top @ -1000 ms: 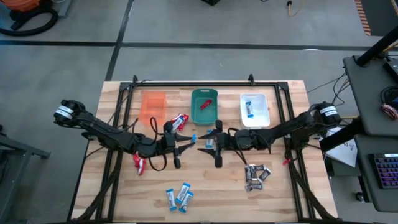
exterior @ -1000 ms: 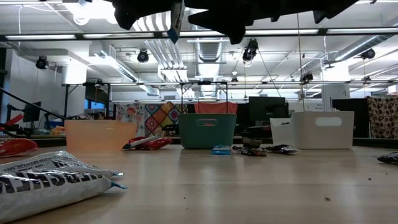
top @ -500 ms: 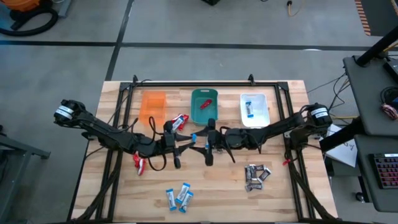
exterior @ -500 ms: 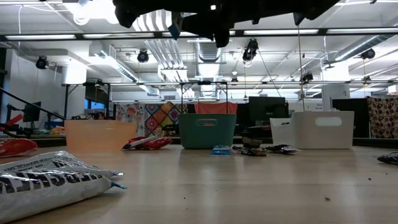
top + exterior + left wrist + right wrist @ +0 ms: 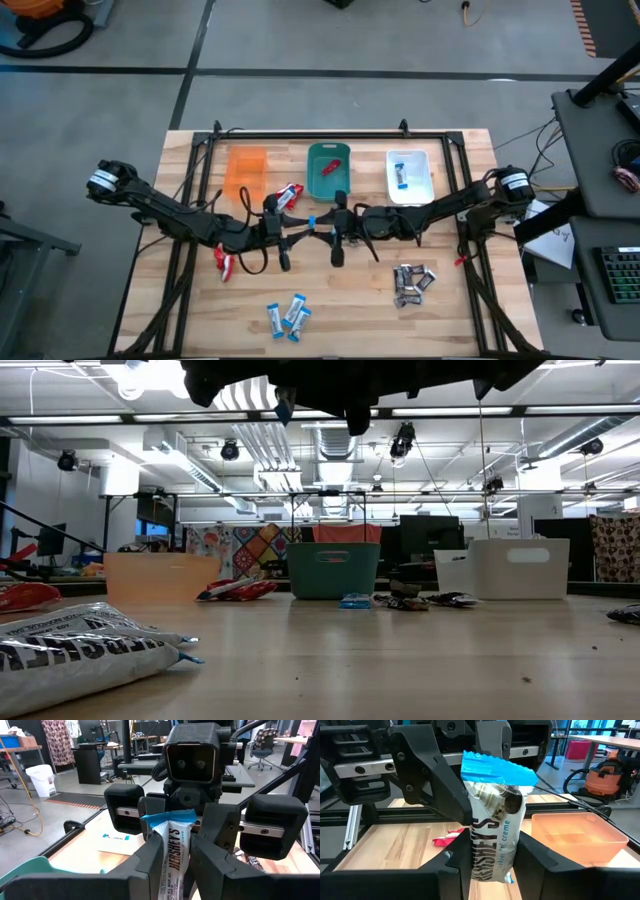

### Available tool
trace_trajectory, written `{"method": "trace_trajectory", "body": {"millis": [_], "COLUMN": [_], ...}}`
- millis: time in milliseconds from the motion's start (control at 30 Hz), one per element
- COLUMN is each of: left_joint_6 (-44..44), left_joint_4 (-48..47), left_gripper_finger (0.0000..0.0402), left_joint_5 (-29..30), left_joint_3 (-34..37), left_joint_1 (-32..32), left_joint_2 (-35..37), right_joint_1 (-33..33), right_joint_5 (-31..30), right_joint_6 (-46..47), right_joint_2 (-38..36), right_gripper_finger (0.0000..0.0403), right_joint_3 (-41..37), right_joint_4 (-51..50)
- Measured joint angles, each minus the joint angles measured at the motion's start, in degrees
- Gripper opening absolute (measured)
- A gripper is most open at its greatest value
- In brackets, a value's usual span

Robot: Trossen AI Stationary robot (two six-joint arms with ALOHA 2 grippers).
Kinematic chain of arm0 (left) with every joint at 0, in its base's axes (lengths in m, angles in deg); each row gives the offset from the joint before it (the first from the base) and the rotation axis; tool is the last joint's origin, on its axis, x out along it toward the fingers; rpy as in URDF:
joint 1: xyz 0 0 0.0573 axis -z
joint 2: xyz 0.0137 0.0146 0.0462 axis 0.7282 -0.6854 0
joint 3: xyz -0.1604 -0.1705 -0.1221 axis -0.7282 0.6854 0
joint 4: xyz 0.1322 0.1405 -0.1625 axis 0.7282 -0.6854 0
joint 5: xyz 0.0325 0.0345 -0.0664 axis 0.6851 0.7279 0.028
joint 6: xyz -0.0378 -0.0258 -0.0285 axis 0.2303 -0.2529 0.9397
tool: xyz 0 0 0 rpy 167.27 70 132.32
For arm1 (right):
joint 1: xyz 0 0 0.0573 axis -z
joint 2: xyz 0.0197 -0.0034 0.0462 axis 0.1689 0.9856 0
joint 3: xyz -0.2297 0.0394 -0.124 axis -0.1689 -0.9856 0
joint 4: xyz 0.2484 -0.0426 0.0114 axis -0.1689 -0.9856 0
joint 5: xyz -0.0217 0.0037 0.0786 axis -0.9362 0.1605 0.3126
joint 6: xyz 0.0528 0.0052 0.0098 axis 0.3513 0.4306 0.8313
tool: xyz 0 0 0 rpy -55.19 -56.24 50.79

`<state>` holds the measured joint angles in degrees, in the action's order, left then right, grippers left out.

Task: Organize candy in baskets
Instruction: Put the white chocolate bar into the white bin

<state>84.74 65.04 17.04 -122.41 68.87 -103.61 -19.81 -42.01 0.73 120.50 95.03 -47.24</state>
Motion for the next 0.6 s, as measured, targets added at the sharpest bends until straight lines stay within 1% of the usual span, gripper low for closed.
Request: {"method": "trace_trajectory", "body": {"millis": [167,300,467,600], "left_joint_6": [1.3,4.3,9.9,14.4], "left_joint_4": [-2.7,-9.2,-19.9,-27.1], "left_gripper_finger": [0.0106,0.0133,0.0150,0.0151], "left_joint_5": [-0.1,-0.1,-0.2,-0.2], "left_joint_3": [0.0,0.0,-0.1,-0.1], "left_joint_1": [0.0,0.0,0.0,0.0], "left_joint_2": [1.9,4.8,8.6,11.0], "right_joint_1": [0.2,1.2,3.8,7.2], "right_joint_5": [0.0,0.0,0.0,-0.5], "right_joint_6": [1.6,3.8,8.3,12.6], "right_joint_2": [-0.8,-2.4,-5.6,-7.7], "right_gripper_finger": [0.0120,0.0117,0.0104,0.0107], "right_joint_3": [0.0,0.0,1.7,4.2], "right_joint_4": [-2.8,-8.8,-24.0,-40.3]}}
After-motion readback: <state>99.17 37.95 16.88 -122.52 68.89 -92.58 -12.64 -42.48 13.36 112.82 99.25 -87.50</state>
